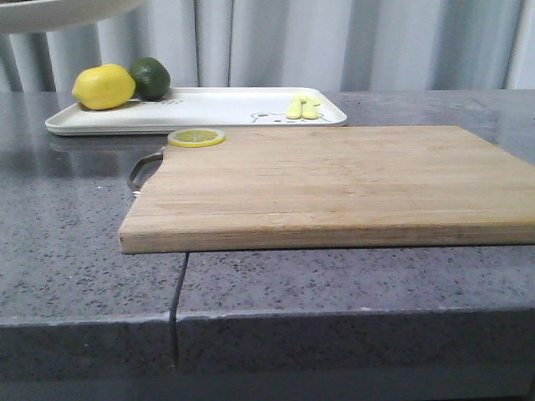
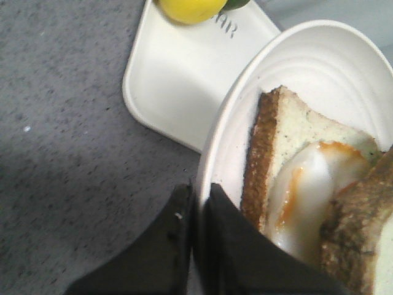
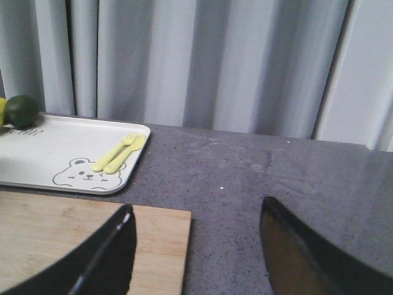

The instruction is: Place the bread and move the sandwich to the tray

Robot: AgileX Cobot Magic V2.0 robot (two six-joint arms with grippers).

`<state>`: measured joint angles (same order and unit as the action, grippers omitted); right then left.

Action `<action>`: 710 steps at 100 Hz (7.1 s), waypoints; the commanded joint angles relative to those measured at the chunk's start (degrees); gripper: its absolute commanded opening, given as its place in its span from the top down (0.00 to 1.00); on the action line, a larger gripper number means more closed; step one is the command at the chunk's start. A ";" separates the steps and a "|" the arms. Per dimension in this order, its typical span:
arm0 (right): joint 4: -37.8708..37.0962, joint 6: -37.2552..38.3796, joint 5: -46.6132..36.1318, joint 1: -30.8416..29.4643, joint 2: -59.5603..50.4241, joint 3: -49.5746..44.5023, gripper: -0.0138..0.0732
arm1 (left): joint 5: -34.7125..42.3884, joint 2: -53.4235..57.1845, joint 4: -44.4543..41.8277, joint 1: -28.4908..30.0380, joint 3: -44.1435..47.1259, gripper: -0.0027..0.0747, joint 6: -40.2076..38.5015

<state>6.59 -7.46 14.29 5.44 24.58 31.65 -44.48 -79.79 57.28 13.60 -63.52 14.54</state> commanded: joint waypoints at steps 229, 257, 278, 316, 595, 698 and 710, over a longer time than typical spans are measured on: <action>1.65 -0.16 -4.75 -0.30 0.21 1.59 0.33 | -8.39 -48.28 -14.84 -13.52 -59.03 0.99 -19.57; 1.65 -0.16 -5.31 -0.30 0.21 1.59 0.33 | -8.62 -48.28 -14.97 -14.19 -59.03 0.99 -19.57; 1.65 -0.16 -6.05 -0.30 0.21 1.59 0.33 | -7.76 -48.28 -14.97 -14.56 -59.03 0.99 -19.57; 1.65 -0.16 -6.96 -0.30 0.21 1.59 0.33 | -8.84 -48.17 -15.32 -14.56 -59.15 0.67 -19.57; 1.60 -0.32 -2.13 -0.30 0.21 -0.98 0.63 | 37.87 58.05 -41.51 -31.96 39.24 0.74 -12.19; 1.65 -0.32 -1.28 -0.30 0.21 -0.98 0.92 | 37.19 58.30 -43.48 -31.96 39.33 0.99 -12.19; 1.65 -0.32 -1.28 -0.30 0.21 -0.98 0.92 | 38.70 60.42 -51.81 -30.07 40.64 0.99 -12.19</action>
<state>8.22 -7.46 17.23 5.44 24.58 29.12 -11.17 -20.17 10.13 -17.60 -22.15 2.26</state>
